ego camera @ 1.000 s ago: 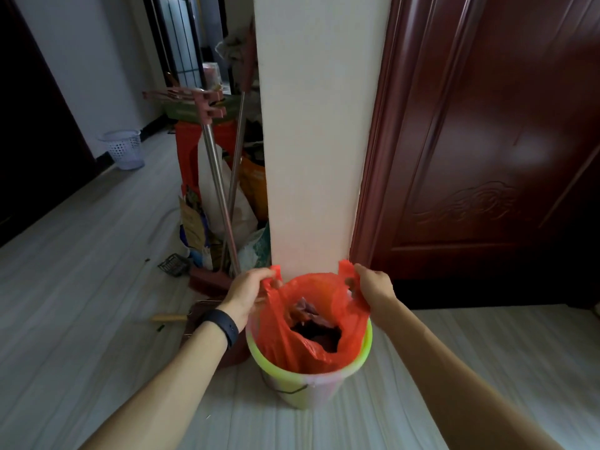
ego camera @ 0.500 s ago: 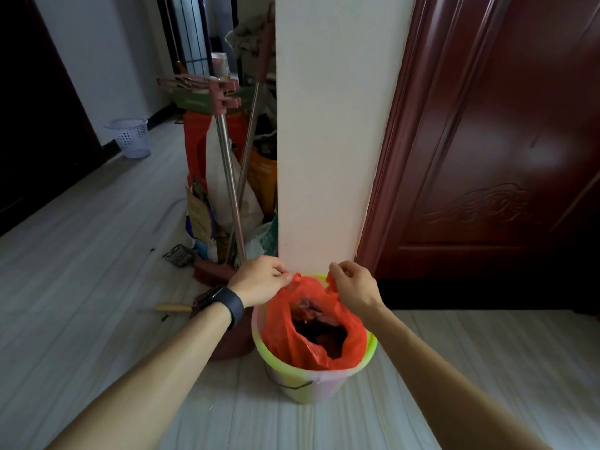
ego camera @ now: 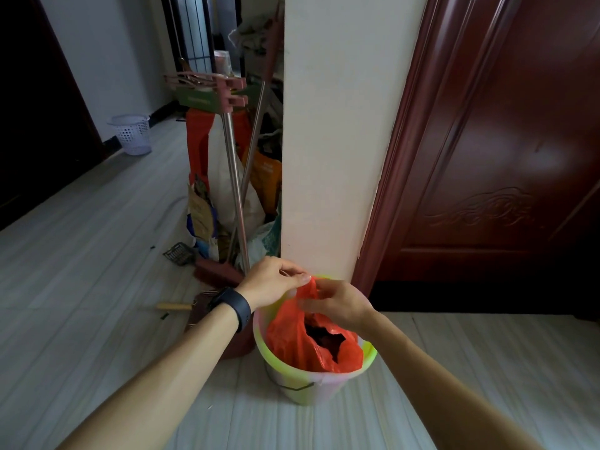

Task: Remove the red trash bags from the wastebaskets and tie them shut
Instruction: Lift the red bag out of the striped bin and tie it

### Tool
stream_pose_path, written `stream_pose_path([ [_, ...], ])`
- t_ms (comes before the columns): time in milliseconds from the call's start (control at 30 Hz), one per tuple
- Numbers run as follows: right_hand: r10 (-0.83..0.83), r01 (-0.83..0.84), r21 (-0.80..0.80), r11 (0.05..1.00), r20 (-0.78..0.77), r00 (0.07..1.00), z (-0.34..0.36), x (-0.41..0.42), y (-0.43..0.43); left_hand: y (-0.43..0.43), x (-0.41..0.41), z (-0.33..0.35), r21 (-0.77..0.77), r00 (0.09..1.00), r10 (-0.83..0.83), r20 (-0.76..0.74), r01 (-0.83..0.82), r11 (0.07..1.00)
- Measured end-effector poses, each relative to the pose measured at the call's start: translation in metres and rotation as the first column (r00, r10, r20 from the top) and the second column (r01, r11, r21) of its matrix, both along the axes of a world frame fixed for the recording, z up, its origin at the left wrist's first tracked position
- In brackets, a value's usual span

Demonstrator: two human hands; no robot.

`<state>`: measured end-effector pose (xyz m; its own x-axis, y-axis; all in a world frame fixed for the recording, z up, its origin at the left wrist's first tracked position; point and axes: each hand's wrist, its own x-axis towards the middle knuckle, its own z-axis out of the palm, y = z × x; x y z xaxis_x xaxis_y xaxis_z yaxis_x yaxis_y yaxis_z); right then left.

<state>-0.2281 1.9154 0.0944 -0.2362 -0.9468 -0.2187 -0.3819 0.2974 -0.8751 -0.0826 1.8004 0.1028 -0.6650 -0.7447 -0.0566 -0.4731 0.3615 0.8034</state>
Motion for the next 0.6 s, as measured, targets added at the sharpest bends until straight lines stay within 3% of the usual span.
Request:
stream_pose_path([
  [167, -0.102, 0.108, 0.007, 0.994, -0.269, 0.958, -0.003, 0.004, 0.000, 0.004, 0.006, -0.019, 0.122, 0.980, 0.159, -0.121, -0.144, 0.982],
  [267, -0.157, 0.156, -0.030, 0.987, -0.345, 0.925, -0.002, -0.002, 0.004, 0.005, 0.022, -0.056, 0.090, 0.952, 0.295, 0.081, -0.302, 0.949],
  [367, -0.178, 0.175, -0.050, 0.983, -0.470, 0.865, -0.003, -0.008, 0.008, 0.011, 0.034, -0.108, 0.045, 0.906, 0.271, 0.325, -0.301, 0.952],
  [500, -0.239, 0.251, -0.043, 0.967, -0.491, 0.838, -0.003, -0.008, 0.007, 0.003, 0.037, -0.173, 0.179, 0.927, 0.250, 0.279, -0.306, 0.935],
  [600, -0.268, 0.272, -0.067, 0.960, -0.502, 0.822, 0.002, -0.008, 0.005, 0.023, 0.035, -0.154, 0.169, 0.923, 0.253, 0.289, -0.309, 0.936],
])
